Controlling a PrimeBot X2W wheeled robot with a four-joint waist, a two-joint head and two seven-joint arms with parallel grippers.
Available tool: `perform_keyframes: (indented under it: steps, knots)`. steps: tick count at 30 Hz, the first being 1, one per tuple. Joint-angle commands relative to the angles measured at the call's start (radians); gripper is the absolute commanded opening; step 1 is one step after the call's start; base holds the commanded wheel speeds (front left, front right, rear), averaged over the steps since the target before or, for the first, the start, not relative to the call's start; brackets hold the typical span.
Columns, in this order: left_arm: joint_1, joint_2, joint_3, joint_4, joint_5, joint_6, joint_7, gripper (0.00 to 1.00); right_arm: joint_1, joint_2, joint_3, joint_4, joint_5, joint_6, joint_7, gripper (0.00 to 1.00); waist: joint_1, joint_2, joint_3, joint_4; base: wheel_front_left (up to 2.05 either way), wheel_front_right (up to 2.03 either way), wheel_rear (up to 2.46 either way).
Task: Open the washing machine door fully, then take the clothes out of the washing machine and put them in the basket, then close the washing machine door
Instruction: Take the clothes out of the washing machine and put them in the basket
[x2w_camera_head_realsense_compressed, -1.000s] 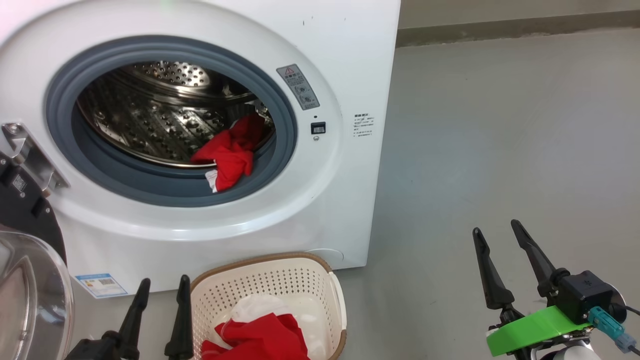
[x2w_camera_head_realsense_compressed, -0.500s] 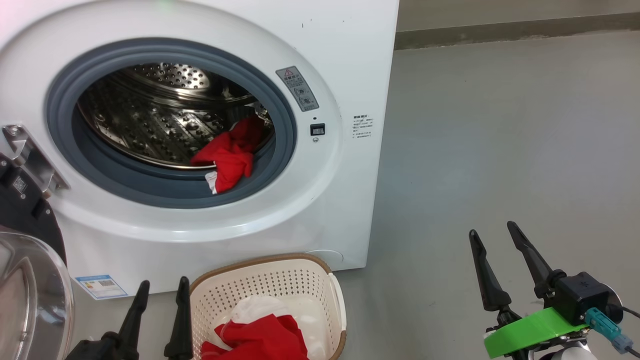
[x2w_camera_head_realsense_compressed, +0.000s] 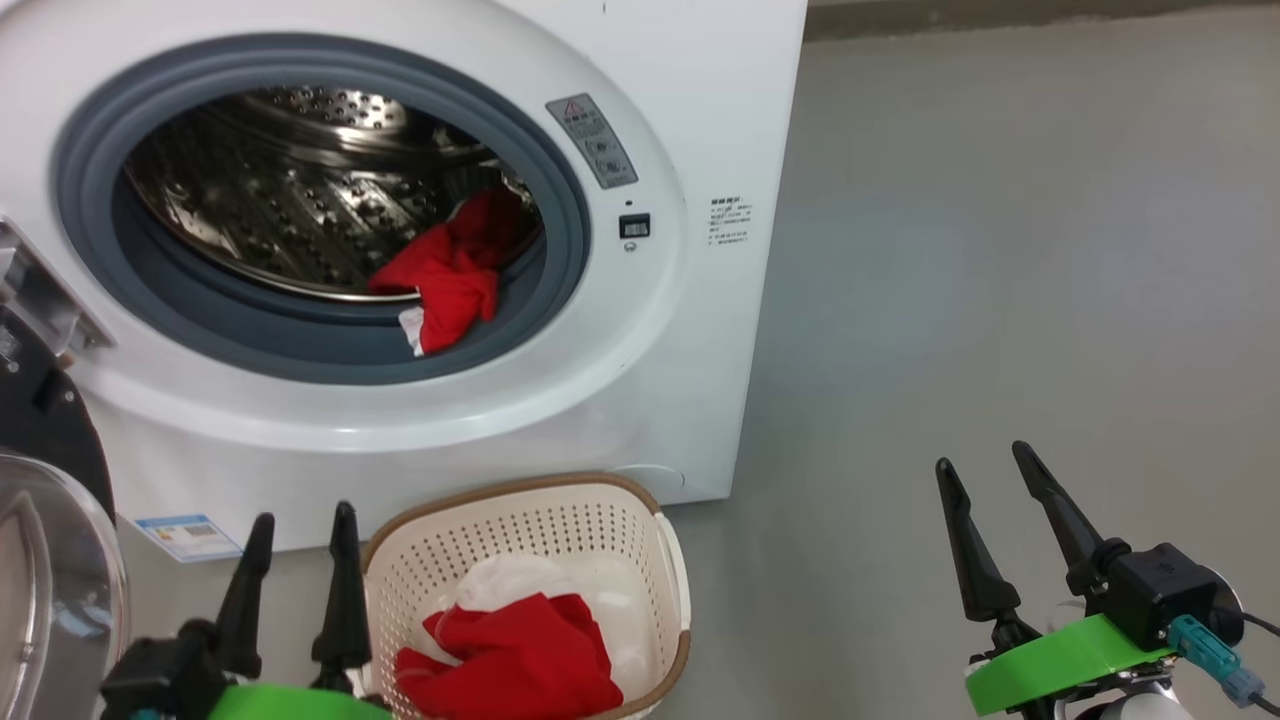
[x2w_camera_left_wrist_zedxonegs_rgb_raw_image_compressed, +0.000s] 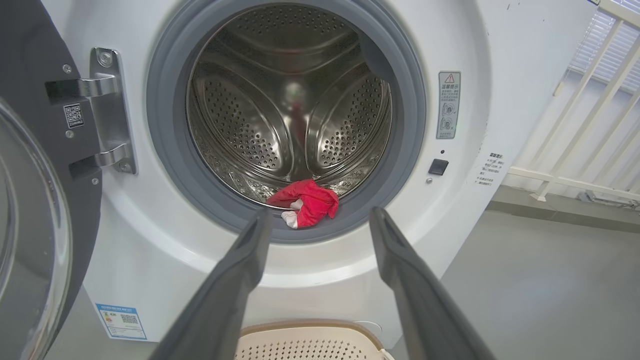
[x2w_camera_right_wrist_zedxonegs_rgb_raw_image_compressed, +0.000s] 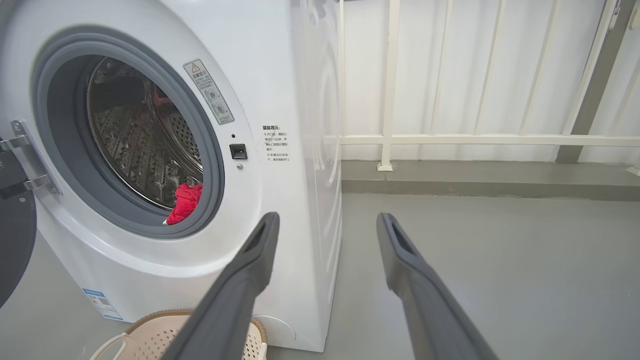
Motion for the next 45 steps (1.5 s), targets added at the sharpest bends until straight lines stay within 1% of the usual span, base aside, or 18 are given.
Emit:
perform_keyframes:
  steps: [1, 9, 15, 16, 18, 21, 22, 28, 33, 38, 45]
  knots:
    - [-0.053, 0.012, 0.029, -0.02, -0.006, 0.007, -0.011, 1.0, -0.033, -0.004, 0.03, -0.027, 0.004, 0.005, -0.006, 1.0, 0.0, 0.0, 0.031, 0.003, 0.0, 0.0, 0.0]
    - [-0.184, 0.026, 0.019, 0.031, -0.007, -0.004, -0.016, 1.0, -0.07, -0.004, 0.037, -0.03, 0.003, 0.005, -0.006, 1.0, 0.0, 0.0, 0.121, -0.002, 0.0, 0.0, 0.0]
    - [-0.339, 0.045, 0.018, 0.101, -0.003, -0.017, -0.022, 1.0, -0.108, -0.004, 0.049, -0.037, -0.002, 0.005, -0.006, 1.0, 0.0, 0.0, 0.218, -0.011, 0.0, 0.0, 0.0]
    - [-0.339, 0.045, 0.018, 0.101, -0.003, -0.017, -0.022, 1.0, -0.108, -0.004, 0.049, -0.037, -0.002, 0.005, -0.006, 1.0, 0.0, 0.0, 0.218, -0.011, 0.0, 0.0, 0.0]
    - [-0.411, 0.054, 0.019, 0.134, 0.001, -0.022, -0.025, 1.0, -0.129, -0.004, 0.048, -0.044, -0.006, 0.005, -0.006, 1.0, 0.0, 0.0, 0.262, -0.017, 0.0, 0.0, 0.0]
    - [-0.482, 0.063, 0.025, 0.175, 0.001, -0.027, -0.027, 1.0, -0.146, -0.004, 0.05, -0.048, -0.007, 0.005, -0.006, 1.0, 0.0, 0.0, 0.298, -0.024, 0.0, 0.0, 0.0]
    - [-0.482, 0.063, 0.025, 0.175, 0.001, -0.027, -0.027, 1.0, -0.146, -0.004, 0.05, -0.048, -0.007, 0.005, -0.006, 1.0, 0.0, 0.0, 0.298, -0.024, 0.0, 0.0, 0.0]
    - [-0.625, 0.088, 0.046, 0.274, -0.001, -0.036, -0.029, 1.0, -0.171, -0.004, 0.061, -0.051, -0.005, 0.005, -0.006, 1.0, 0.0, 0.0, 0.359, -0.039, 0.0, 0.0, 0.0]
    - [-0.752, 0.116, 0.085, 0.37, -0.01, -0.039, -0.029, 1.0, -0.193, -0.004, 0.069, -0.057, -0.01, 0.005, -0.006, 1.0, 0.0, 0.0, 0.409, -0.052, 0.0, 0.0, 0.0]
    - [-0.856, 0.126, 0.12, 0.444, -0.006, -0.044, -0.03, 1.0, -0.213, -0.004, 0.077, -0.059, -0.012, 0.005, -0.006, 1.0, 0.0, 0.0, 0.457, -0.058, 0.0, 0.0, 0.0]
    - [-1.004, 0.144, 0.129, 0.6, -0.016, -0.07, -0.03, 1.0, -0.239, -0.004, 0.089, -0.061, -0.016, 0.005, -0.006, 1.0, 0.0, 0.0, 0.517, -0.061, 0.0, 0.0, 0.0]
